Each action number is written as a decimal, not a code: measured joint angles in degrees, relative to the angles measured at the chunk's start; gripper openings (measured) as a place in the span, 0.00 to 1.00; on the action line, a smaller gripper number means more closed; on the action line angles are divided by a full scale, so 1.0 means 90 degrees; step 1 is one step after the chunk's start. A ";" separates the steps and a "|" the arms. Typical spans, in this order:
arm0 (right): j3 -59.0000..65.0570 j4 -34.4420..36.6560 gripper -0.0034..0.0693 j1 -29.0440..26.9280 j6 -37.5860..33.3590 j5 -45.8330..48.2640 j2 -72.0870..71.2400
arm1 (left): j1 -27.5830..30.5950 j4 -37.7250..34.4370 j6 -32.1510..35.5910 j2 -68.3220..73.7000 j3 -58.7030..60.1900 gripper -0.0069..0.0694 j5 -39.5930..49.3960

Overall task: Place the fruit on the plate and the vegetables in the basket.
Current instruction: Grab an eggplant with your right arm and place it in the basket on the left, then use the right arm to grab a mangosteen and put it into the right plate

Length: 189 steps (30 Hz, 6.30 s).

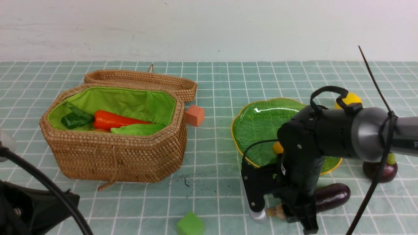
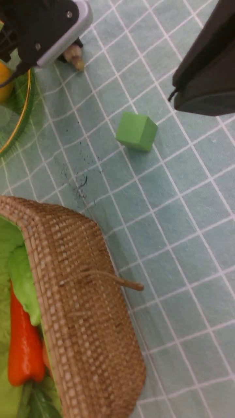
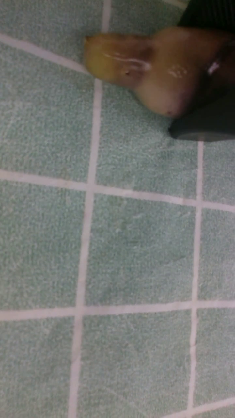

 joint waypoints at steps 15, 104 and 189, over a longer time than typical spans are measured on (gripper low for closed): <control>-0.0006 0.0077 0.43 0.0000 0.0099 0.0013 0.0000 | -0.0007 -0.1032 0.1341 -0.0160 0.0000 0.07 -0.0423; -0.5142 0.1184 0.23 -0.0036 0.6605 0.2417 -0.0614 | -0.0007 -0.0625 0.0621 -0.1110 0.0012 0.07 -0.1443; -0.2193 0.3964 0.95 -0.1960 0.3827 -0.1693 0.0801 | -0.0007 -0.3937 0.4175 -0.1110 0.0012 0.07 -0.1844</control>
